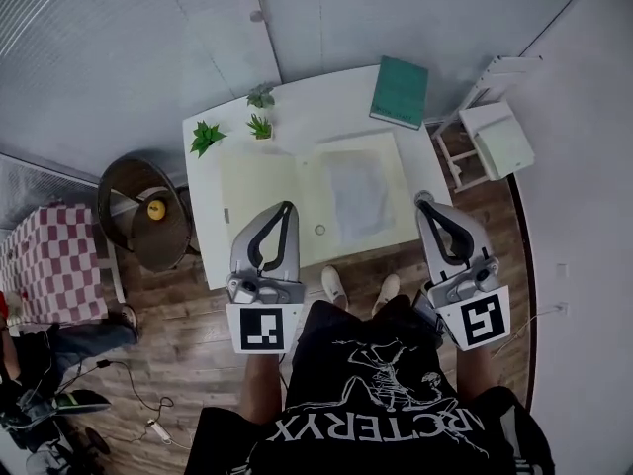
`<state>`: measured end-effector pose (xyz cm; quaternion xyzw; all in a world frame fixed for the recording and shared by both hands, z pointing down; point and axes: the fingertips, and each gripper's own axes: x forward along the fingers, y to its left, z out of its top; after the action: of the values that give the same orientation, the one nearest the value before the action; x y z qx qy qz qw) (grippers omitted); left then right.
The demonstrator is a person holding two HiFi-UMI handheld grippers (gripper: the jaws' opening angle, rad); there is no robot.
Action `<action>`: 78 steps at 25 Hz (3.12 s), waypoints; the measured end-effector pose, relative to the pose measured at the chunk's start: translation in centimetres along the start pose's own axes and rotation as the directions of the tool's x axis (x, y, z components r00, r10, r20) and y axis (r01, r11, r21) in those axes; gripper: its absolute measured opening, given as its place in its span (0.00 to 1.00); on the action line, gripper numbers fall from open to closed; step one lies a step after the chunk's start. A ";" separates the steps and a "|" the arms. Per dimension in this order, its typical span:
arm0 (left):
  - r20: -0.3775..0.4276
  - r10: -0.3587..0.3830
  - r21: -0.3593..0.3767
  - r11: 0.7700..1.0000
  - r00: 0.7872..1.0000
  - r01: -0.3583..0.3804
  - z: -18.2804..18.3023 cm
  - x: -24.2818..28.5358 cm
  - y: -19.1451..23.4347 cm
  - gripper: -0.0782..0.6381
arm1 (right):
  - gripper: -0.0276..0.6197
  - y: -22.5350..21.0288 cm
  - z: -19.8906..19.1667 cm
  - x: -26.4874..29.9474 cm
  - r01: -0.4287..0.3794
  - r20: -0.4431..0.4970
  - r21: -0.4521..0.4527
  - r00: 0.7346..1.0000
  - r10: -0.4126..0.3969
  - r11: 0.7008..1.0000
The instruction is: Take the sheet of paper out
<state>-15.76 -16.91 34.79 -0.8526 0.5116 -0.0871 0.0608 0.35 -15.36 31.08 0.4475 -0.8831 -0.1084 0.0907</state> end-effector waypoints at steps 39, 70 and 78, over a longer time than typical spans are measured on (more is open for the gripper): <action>-0.304 -0.553 -0.938 0.316 0.776 -0.142 -36.8 18.2 -13.2 0.13 | 0.06 -12.7 -4.4 -2.5 0.069 -0.064 -0.036 0.995 -0.071 0.997; 0.083 0.204 -0.130 0.973 0.975 -0.193 2.5 4.1 1.4 0.12 | 0.06 -7.8 -0.7 4.2 -0.075 0.116 0.098 0.991 0.064 0.992; 0.157 0.161 -0.104 0.984 0.974 -0.146 5.3 4.8 -0.4 0.12 | 0.06 -8.0 -0.6 3.5 -0.073 0.114 0.090 0.991 0.063 0.993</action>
<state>-12.04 -20.89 30.14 -0.8166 0.5728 0.0121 0.0700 4.67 -22.90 29.70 0.4141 -0.9056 -0.0884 0.0238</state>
